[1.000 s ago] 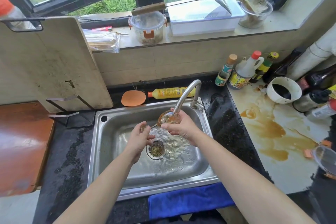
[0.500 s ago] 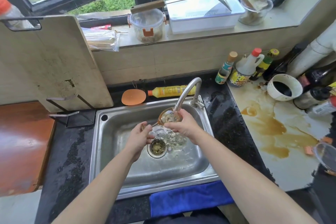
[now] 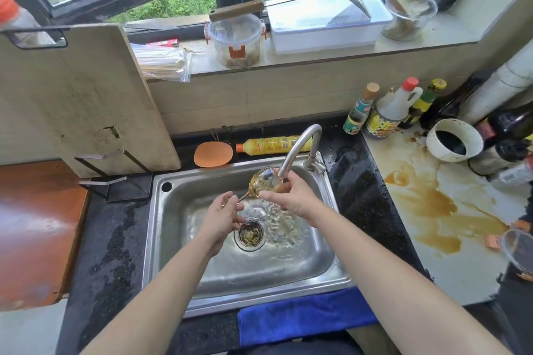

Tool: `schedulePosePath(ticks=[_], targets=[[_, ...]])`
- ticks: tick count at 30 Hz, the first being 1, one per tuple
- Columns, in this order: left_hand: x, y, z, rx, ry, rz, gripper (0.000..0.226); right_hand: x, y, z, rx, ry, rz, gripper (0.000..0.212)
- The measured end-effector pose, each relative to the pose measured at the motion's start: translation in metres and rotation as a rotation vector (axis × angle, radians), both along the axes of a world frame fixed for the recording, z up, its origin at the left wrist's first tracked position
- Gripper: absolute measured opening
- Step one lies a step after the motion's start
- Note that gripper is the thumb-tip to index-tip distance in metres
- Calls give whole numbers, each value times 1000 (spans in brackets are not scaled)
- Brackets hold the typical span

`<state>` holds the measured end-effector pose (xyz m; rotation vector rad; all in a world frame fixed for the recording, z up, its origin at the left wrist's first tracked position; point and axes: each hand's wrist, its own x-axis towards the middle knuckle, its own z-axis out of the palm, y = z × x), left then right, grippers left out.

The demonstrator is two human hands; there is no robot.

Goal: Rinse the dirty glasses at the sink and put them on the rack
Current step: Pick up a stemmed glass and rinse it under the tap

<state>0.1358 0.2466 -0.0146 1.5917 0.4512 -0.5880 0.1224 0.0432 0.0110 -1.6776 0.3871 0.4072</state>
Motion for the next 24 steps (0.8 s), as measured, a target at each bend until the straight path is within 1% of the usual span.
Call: schedulePosePath(ticks=[3,5,8,13,17,19,22,24], targets=[[2,-1,0,-17,8,-9,36,-1,0,-2,-35,2,14,70],[2,-2,-1,-27,25,-28,37,-1,-1,-2,-6,-3,-3,72],[2,-4,-4,-42,34,-45,41,-2,-3,-1,35,-22,36,73],[1,-7,-3,-76,29,-44,49,-7,-4,-3,-16,-42,2,60],[1,-10,-1,-73,24,-56,53,-8,-9,-3,-8,-58,15,63],[2,-10,0,-74,27,-43,55,-8,-12,0,12,-68,47,60],[3,-10,3,-66,12,-37,53,-3,-13,4,3,-80,74,54],[4,-10,4,-58,-4,-29,50,0,-12,5,-30,-74,78,56]])
